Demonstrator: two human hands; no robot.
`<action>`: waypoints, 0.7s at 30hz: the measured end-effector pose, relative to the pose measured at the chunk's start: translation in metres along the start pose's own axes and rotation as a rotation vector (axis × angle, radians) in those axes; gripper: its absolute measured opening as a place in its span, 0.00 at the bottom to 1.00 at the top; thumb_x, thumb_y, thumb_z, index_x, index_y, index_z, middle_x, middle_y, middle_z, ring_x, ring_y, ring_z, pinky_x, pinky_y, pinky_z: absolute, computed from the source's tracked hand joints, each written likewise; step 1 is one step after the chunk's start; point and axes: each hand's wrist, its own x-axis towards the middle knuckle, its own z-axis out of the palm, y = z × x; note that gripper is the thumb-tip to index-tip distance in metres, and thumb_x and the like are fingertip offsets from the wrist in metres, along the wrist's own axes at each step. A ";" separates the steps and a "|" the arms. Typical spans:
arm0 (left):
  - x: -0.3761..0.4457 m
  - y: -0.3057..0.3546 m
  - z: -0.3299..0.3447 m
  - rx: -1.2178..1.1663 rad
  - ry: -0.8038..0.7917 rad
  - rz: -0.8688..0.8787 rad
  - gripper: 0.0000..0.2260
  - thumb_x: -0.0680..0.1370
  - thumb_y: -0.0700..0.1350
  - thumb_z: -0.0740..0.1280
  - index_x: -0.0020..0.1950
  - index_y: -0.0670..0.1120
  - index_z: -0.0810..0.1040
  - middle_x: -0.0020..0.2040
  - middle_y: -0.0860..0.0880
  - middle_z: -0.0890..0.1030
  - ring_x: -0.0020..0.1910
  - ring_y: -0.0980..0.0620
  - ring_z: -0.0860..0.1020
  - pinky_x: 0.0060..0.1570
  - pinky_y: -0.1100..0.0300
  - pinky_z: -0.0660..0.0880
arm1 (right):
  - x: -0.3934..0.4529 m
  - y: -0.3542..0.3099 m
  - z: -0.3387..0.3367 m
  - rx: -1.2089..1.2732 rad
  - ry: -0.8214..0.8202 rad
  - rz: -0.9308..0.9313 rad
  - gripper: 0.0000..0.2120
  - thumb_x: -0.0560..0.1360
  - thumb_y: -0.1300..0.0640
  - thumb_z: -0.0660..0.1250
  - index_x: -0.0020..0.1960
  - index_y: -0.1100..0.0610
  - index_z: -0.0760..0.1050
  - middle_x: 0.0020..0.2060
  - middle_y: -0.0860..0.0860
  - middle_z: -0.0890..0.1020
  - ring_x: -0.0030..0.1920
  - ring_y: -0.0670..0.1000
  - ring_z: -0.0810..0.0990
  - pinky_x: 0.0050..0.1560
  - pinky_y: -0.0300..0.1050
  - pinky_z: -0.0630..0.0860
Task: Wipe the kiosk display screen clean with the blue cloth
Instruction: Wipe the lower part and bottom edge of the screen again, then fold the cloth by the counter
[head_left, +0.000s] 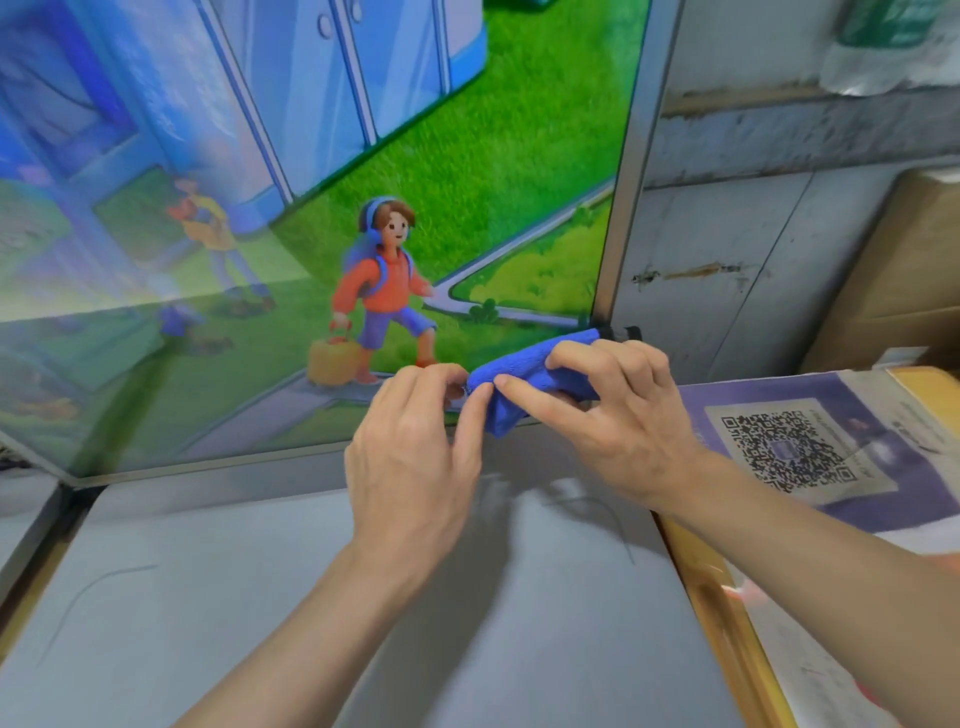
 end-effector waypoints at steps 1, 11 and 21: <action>-0.001 0.000 0.000 -0.012 0.005 -0.005 0.10 0.76 0.49 0.69 0.48 0.42 0.81 0.43 0.48 0.81 0.44 0.44 0.81 0.40 0.46 0.78 | -0.001 -0.002 -0.001 0.012 -0.017 0.027 0.20 0.82 0.65 0.58 0.65 0.45 0.77 0.55 0.50 0.70 0.53 0.52 0.69 0.59 0.44 0.62; -0.020 0.018 0.006 -0.311 -0.089 -0.399 0.13 0.71 0.38 0.75 0.32 0.48 0.74 0.30 0.61 0.81 0.31 0.64 0.80 0.35 0.70 0.73 | -0.010 -0.051 -0.044 0.388 0.002 0.794 0.17 0.76 0.67 0.65 0.65 0.62 0.76 0.62 0.55 0.79 0.62 0.52 0.74 0.67 0.45 0.65; -0.060 0.034 0.007 -0.738 -0.184 -0.837 0.13 0.73 0.32 0.73 0.33 0.41 0.72 0.34 0.43 0.84 0.35 0.47 0.85 0.37 0.63 0.78 | 0.002 -0.035 -0.051 1.192 -0.330 1.983 0.07 0.77 0.50 0.71 0.42 0.51 0.79 0.35 0.43 0.83 0.39 0.47 0.79 0.40 0.43 0.69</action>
